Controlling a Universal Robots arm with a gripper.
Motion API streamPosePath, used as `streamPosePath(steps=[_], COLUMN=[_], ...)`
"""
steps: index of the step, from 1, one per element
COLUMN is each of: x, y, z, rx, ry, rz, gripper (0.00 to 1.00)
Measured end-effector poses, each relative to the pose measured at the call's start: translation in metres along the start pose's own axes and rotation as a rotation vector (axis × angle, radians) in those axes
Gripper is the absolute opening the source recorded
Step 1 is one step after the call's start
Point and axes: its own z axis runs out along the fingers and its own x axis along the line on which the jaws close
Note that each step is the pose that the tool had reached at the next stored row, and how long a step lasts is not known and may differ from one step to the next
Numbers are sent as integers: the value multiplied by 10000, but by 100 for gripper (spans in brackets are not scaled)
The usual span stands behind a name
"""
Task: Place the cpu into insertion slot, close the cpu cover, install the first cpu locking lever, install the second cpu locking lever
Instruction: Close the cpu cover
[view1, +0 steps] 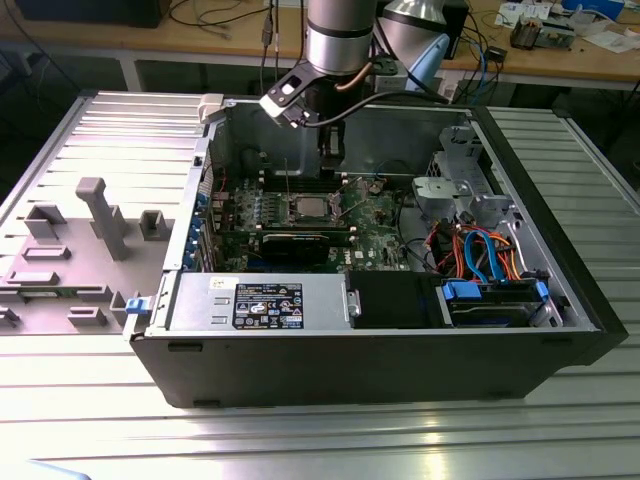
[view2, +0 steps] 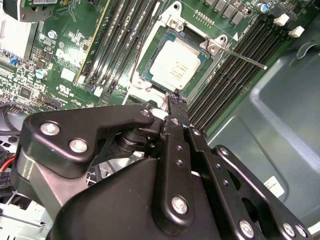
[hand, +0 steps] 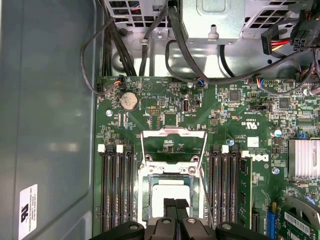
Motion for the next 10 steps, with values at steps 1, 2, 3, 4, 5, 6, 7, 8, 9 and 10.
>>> streamPosePath(steps=[1,2,3,4,5,6,7,8,9,10], x=[0,0,0,0,0,0,0,0,0,0], y=[1,3,4,4,6,8,12,20,24,28], z=[0,0,0,0,0,0,0,0,0,0], rx=[0,0,0,0,0,0,0,0,0,0], ry=[0,0,0,0,0,0,0,0,0,1], rz=[2,2,1,1,0,-1,-1,1,1,1], gripper=[11,11,11,11,11,11,11,11,11,11])
